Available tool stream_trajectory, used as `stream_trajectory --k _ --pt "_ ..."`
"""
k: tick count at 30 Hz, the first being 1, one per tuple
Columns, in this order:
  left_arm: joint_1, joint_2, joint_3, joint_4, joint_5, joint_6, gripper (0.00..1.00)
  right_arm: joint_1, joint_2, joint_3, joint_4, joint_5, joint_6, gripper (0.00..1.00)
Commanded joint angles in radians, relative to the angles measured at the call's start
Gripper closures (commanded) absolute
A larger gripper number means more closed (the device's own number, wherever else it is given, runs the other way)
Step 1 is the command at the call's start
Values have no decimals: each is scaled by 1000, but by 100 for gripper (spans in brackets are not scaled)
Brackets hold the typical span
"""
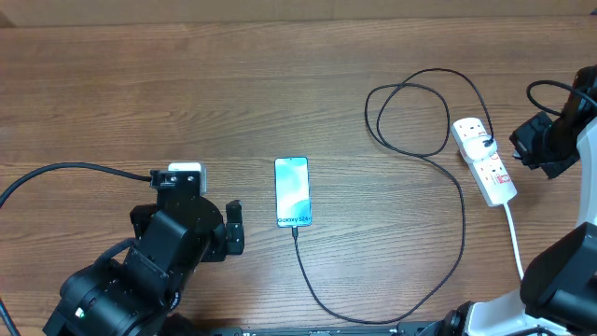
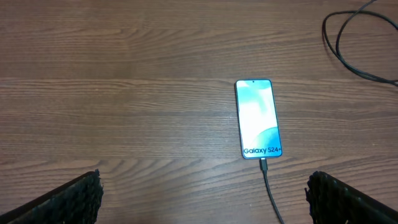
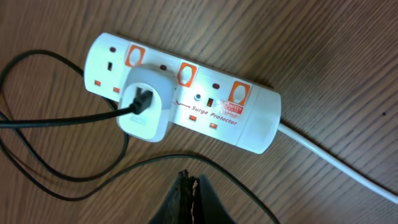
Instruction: Plug charger to phone and switch on socket
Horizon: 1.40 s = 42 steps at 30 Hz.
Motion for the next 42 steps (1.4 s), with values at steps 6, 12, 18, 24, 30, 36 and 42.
stream_trajectory --k 6,12,18,24,30,36,42 --pt "122 -51 -9 0 -19 -9 0 -2 52 23 -21 26 -82 96" --pt "323 -137 -9 -1 -19 -9 0 -2 155 24 -19 22 -105 96" --pt "368 -273 -9 -1 -19 -10 0 -2 235 63 -32 22 -130 96" --pt "391 -415 -9 -3 -19 -9 0 -2 268 76 6 -11 -130 96" --pt "423 -509 -9 -4 -20 -9 0 -2 316 76 42 -55 -135 96" --pt "472 -562 -9 -7 -20 -9 0 -2 319 88 55 -71 -134 96" --pt "496 -578 -9 -18 -20 -9 0 -2 319 127 54 -74 -134 96"
